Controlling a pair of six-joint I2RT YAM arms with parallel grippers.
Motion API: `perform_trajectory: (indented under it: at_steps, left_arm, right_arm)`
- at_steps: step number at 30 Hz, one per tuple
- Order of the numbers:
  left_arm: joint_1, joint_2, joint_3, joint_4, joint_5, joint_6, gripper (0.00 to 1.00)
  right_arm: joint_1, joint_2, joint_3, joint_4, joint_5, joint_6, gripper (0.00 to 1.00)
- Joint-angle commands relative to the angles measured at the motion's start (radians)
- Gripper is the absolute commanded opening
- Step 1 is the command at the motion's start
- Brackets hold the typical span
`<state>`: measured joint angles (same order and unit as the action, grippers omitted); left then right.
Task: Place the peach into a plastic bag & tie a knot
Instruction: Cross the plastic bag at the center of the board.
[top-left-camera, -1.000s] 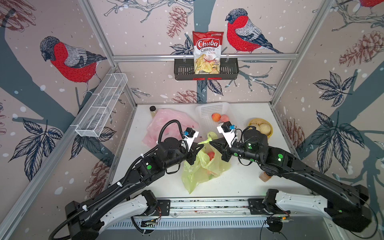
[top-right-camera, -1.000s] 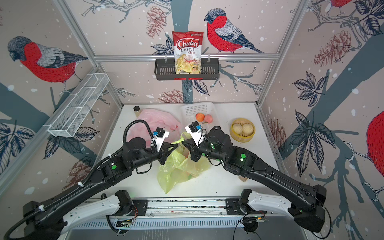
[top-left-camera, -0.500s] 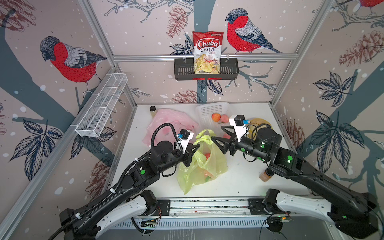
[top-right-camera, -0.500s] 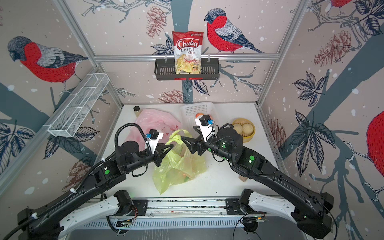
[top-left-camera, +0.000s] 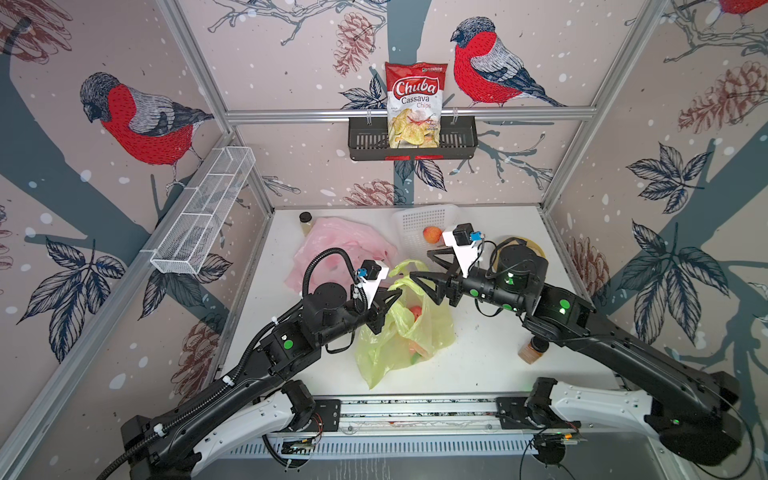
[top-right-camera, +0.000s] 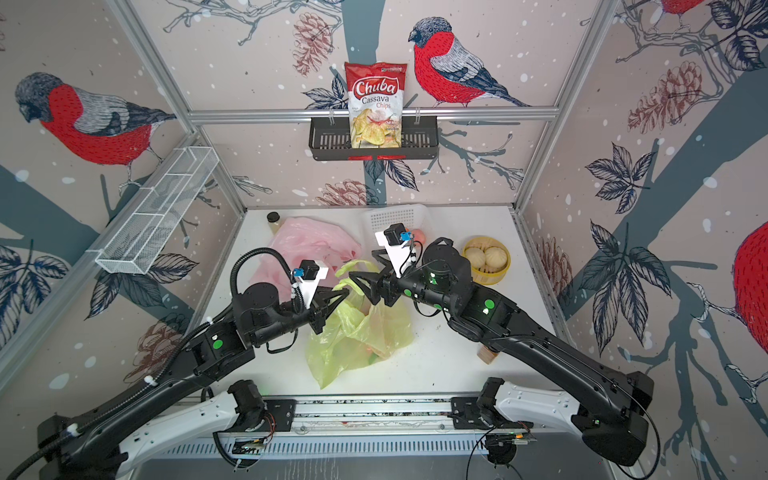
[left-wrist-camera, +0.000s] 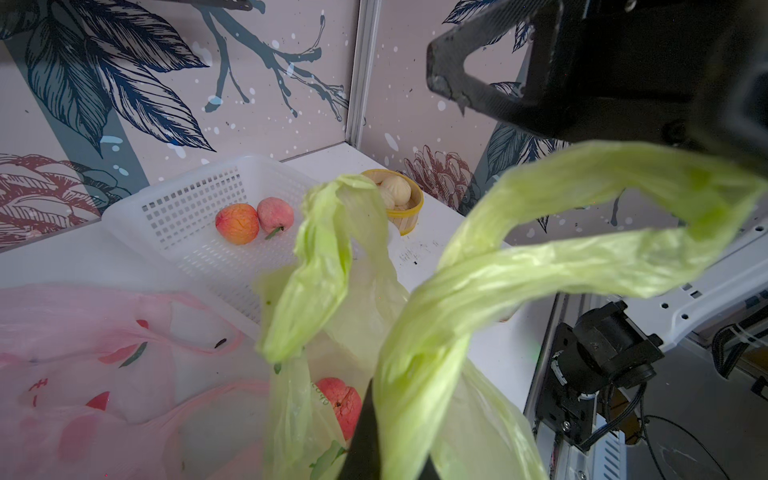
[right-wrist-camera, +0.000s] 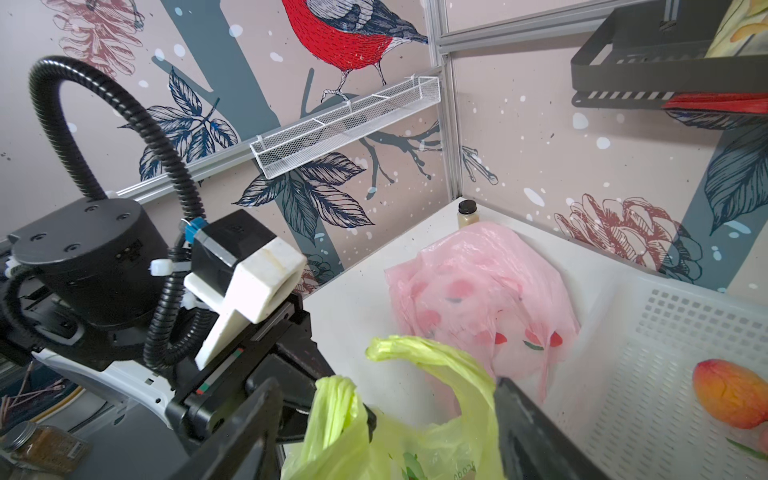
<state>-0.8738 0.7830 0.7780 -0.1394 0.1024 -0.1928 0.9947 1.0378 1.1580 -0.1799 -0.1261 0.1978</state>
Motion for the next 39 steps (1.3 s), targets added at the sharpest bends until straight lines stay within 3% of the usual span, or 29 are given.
perform_trajectory:
  at_steps: [1,3,6,9,15,20,29,32,39]
  left_arm:
    - [0.001,-0.008,-0.003,0.050,-0.018,-0.006,0.00]
    - [0.001,-0.026,-0.018,0.063,-0.036,-0.012,0.00]
    - [0.001,-0.060,-0.052,0.101,-0.056,-0.019,0.00]
    - [0.001,-0.094,-0.083,0.144,-0.076,-0.026,0.00]
    - [0.001,-0.162,-0.142,0.225,-0.105,-0.040,0.00]
    - [0.000,-0.227,-0.186,0.296,-0.132,-0.039,0.00]
    - [0.013,-0.224,-0.154,0.275,-0.129,-0.021,0.00]
    - [0.018,-0.208,-0.148,0.265,-0.115,-0.017,0.00]
    - [0.027,-0.213,-0.154,0.267,-0.101,-0.024,0.00]
  right_arm:
    - [-0.024,-0.009,0.019,0.032,0.095,0.011,0.82]
    - [-0.088,0.022,0.053,-0.012,0.126,0.010,0.82]
    - [-0.176,0.074,0.062,-0.016,-0.020,-0.029,0.82]
    - [-0.170,0.121,0.065,-0.018,-0.085,-0.124,0.81]
    - [-0.120,0.179,0.149,-0.058,-0.097,-0.241,0.80]
    - [-0.073,0.212,0.249,-0.149,-0.031,-0.322,0.82]
    - [0.025,0.357,0.362,-0.287,0.227,-0.410,0.81]
    - [0.032,0.389,0.386,-0.270,0.347,-0.411,0.88]
    - [0.017,0.444,0.446,-0.258,0.363,-0.433,0.87]
